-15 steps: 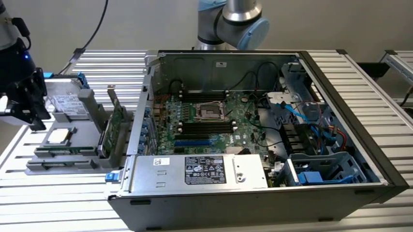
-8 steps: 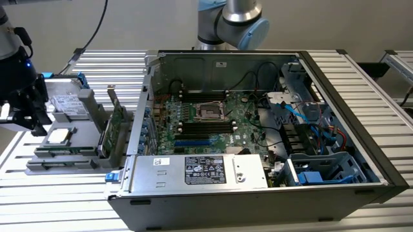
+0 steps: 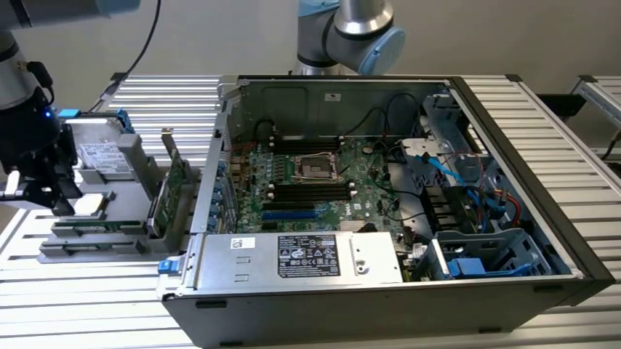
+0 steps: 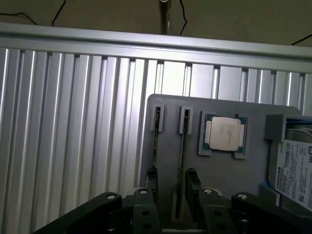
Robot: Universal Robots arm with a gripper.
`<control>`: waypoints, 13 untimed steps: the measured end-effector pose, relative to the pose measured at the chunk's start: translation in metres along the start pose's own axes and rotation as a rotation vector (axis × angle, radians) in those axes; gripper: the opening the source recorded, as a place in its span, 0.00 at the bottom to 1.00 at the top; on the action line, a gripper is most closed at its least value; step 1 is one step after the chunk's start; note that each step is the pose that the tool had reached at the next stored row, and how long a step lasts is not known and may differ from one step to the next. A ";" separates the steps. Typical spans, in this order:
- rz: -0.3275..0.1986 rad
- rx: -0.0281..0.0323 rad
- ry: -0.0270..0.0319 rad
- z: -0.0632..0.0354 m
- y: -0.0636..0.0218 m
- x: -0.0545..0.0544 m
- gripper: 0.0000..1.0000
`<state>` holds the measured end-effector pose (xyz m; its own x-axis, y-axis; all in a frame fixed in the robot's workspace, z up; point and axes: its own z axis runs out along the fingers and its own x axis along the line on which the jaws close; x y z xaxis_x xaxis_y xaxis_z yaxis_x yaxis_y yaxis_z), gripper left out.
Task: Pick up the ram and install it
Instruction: 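Pick up the ram and move it above insertion slot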
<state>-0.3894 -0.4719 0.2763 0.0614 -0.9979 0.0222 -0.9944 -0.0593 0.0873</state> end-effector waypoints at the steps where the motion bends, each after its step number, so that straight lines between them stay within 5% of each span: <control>1: 0.007 0.0000 -0.0006 0.0018 -0.0001 0.000 0.36; 13: 0.082 0.0015 -0.0079 0.0236 -0.0018 0.003 0.36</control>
<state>-0.3894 -0.4759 0.2528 -0.0204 -0.9996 0.0213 -0.9962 0.0221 0.0840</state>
